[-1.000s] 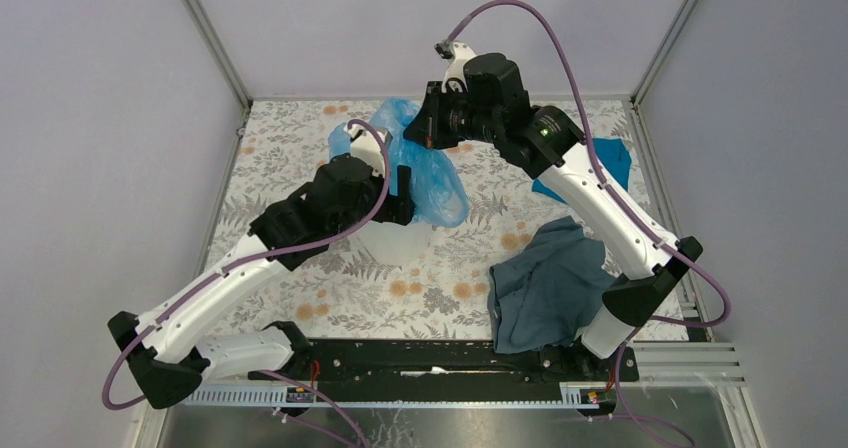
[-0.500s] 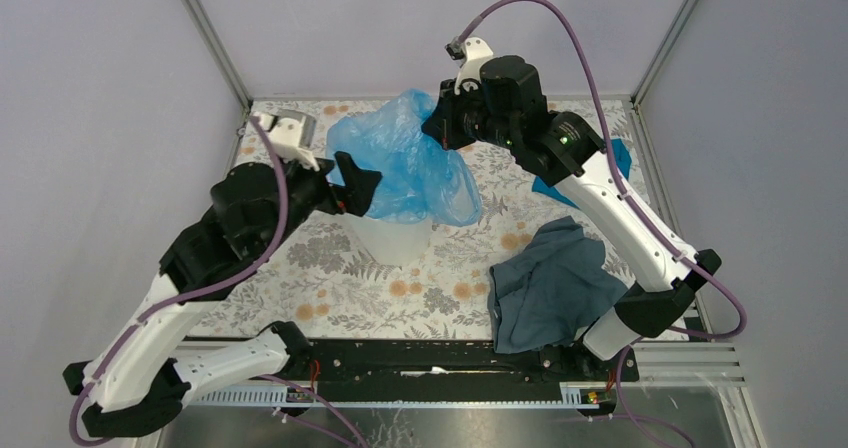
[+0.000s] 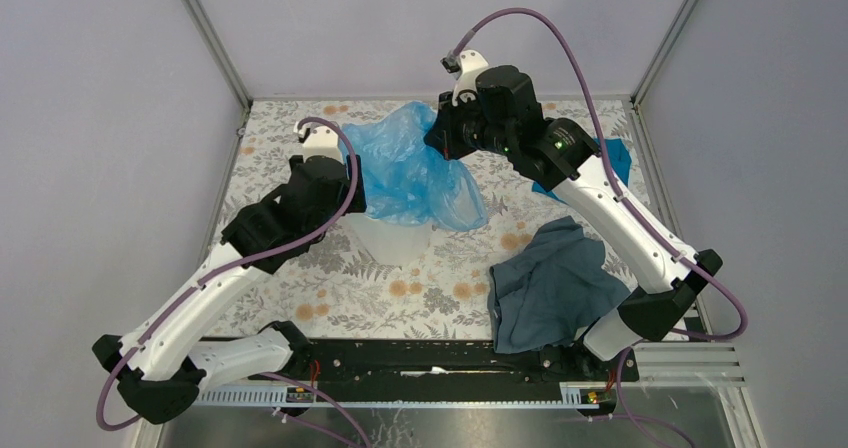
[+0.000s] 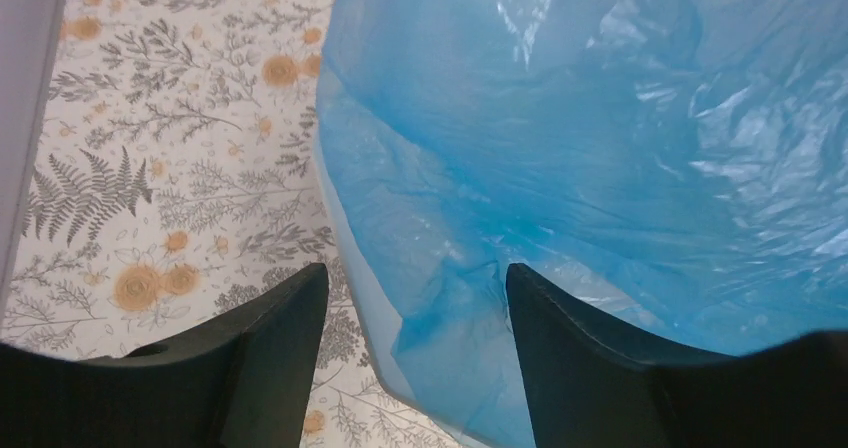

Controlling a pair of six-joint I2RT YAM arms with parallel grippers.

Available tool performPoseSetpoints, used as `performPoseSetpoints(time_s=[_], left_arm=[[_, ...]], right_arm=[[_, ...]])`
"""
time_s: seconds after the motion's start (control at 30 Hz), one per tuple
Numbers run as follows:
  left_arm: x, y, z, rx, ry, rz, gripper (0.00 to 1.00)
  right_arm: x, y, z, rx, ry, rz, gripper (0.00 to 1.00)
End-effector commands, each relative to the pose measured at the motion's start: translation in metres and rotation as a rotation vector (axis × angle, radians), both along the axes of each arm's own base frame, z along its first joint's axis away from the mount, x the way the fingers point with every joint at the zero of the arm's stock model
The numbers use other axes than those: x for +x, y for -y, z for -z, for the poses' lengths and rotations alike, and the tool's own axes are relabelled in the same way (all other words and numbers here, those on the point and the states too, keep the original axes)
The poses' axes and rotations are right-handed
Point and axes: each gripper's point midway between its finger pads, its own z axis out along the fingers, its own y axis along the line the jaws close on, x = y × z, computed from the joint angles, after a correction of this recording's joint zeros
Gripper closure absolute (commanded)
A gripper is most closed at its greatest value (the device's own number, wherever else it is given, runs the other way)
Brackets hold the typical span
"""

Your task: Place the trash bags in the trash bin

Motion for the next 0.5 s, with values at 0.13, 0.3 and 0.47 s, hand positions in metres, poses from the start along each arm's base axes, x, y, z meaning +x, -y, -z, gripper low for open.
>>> performPoseSetpoints(time_s=[0.13,0.3,0.47], left_arm=[[-0.015,0.059,0.016,-0.246,-0.096,0.176,0.51],[-0.029,0.092,0.013,-0.452,-0.133,0.234,0.60],[-0.041,0.105,-0.001,-0.535,-0.115,0.283,0.46]], right_arm=[[-0.007,0.002,-0.027,0.062,0.077,-0.024,1.00],[0.000,0.005,-0.024,0.049,0.097,0.004,1.00],[0.007,0.015,-0.020,0.022,0.087,0.028,1.00]])
